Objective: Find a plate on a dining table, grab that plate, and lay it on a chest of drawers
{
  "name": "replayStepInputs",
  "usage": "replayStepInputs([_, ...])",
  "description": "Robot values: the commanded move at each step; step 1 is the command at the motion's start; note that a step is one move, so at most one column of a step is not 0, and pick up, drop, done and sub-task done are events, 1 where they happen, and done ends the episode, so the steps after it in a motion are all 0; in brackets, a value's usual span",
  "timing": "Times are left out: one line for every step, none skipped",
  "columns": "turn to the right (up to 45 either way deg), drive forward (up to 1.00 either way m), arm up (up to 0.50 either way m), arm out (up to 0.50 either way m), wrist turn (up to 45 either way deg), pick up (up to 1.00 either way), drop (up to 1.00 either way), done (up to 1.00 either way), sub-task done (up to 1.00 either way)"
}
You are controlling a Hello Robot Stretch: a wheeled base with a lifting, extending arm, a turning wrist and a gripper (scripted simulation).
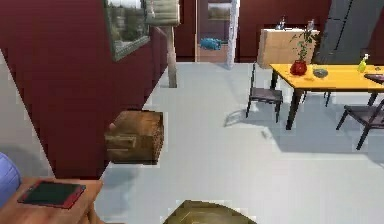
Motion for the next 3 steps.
replayStepInputs([45.0,0.0,0.0,0.0,0.0,0.0,0.0,0.0,0.0])
replayStepInputs([39.0,0.0,0.0,0.0,0.0,0.0,0.0,0.0,0.0])
replayStepInputs([0.0,0.05,0.0,0.0,0.0,0.0,0.0,0.0,0.0])
